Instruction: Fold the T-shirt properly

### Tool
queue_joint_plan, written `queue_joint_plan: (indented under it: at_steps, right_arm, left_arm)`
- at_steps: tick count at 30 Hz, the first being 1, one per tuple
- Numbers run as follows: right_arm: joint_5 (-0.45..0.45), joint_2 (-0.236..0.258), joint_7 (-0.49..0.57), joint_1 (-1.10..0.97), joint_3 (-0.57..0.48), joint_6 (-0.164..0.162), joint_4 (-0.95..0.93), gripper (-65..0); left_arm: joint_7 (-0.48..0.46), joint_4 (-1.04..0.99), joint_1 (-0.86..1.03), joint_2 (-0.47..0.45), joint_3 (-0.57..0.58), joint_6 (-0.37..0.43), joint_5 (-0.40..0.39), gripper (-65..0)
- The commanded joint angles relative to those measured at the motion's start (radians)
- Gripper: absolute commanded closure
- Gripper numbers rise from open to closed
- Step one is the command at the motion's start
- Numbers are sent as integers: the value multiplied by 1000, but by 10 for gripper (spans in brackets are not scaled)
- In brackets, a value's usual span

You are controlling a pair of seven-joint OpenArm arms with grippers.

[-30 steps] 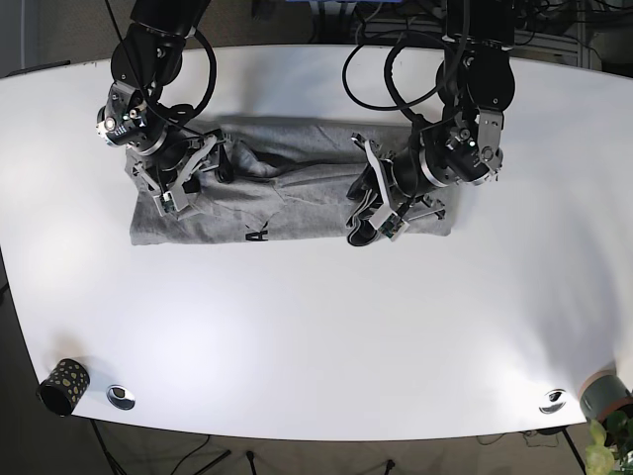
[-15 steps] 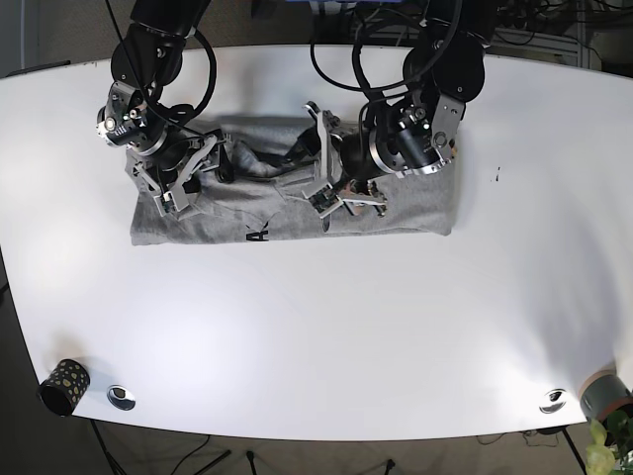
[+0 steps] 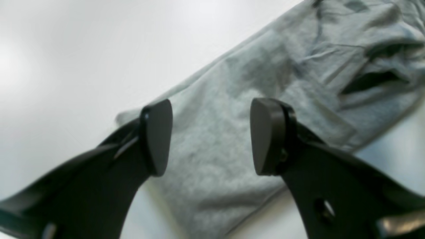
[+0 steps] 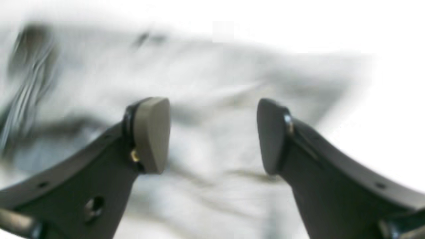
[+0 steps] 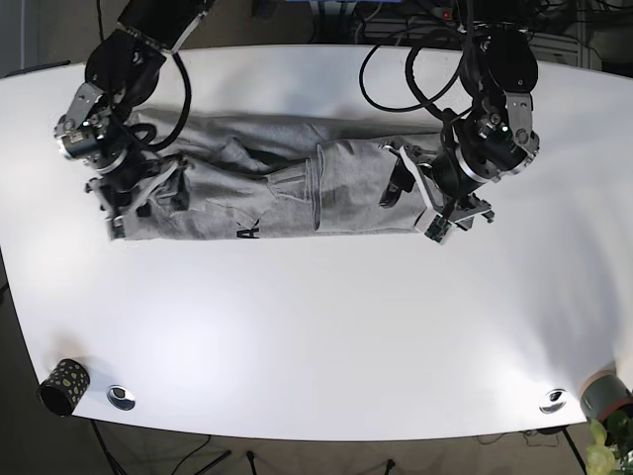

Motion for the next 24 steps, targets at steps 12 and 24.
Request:
queue_joint_plan:
  at_steps: [12, 24]
  right_arm:
    - [223, 211, -177, 173, 314, 7, -369, -509]
    - [359, 293, -137, 130, 341, 7, -669, -510]
  left_arm:
    - [-22, -170, -7, 11, -149, -118, -16, -89]
    - [-22, -173, -7, 9, -149, -118, -16, -88]
